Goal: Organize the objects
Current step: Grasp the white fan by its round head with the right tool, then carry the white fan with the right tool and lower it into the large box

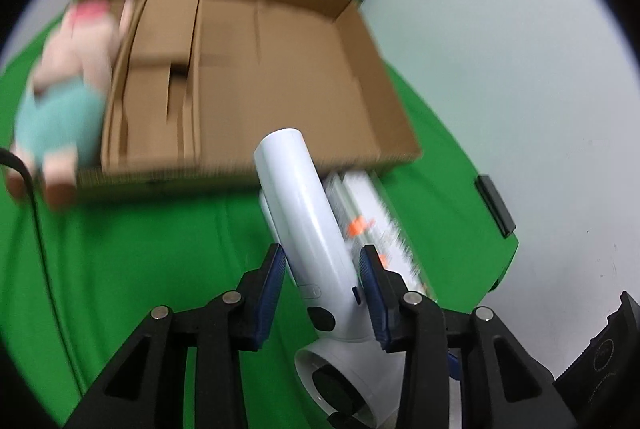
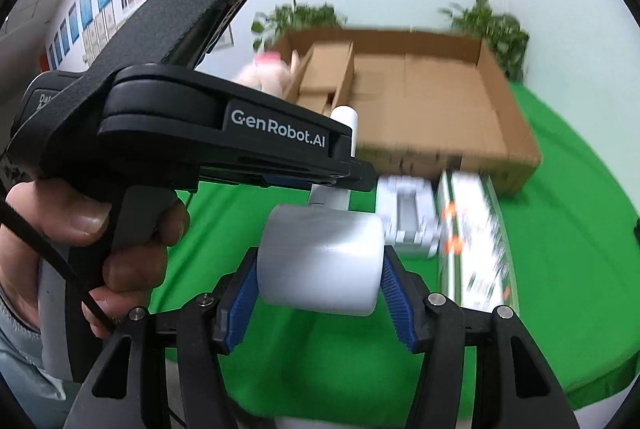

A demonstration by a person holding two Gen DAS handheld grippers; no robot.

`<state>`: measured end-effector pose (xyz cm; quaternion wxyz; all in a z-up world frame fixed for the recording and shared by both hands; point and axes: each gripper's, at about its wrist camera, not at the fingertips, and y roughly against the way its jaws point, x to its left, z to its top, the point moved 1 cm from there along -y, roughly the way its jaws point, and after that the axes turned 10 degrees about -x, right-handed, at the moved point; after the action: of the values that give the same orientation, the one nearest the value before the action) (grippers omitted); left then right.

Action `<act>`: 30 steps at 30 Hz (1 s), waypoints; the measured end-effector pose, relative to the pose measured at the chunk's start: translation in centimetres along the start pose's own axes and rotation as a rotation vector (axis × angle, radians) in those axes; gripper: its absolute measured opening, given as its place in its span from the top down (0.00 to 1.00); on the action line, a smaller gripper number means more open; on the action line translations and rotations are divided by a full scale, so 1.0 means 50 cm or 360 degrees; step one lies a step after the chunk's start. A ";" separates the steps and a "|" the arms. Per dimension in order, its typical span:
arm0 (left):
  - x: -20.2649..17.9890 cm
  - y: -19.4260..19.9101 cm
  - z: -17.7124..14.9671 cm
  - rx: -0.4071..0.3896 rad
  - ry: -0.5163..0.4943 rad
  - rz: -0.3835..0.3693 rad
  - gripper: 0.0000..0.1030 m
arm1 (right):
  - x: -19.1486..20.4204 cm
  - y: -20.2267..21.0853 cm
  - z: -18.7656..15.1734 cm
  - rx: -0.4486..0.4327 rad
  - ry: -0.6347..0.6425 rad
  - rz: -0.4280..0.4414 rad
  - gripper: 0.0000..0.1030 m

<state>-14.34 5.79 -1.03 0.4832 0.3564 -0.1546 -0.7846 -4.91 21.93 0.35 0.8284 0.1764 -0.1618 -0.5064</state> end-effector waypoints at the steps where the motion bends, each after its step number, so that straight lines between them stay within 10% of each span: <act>1: -0.009 0.010 0.020 -0.0027 -0.0025 0.0001 0.64 | -0.001 0.002 0.016 -0.0028 -0.0004 -0.0002 0.46; 19: -0.058 0.005 0.410 -0.0209 -0.0303 0.0121 0.64 | -0.077 -0.124 0.400 -0.0177 -0.0116 0.0054 0.46; 30: 0.038 -0.134 0.364 -0.0013 -0.0283 0.0248 0.64 | -0.088 -0.288 0.350 0.0066 -0.0270 0.0131 0.46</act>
<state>-32.10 5.54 6.98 0.5286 0.2704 -0.2208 -0.7738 -25.89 17.49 8.88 0.8280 0.1432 -0.2491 -0.4815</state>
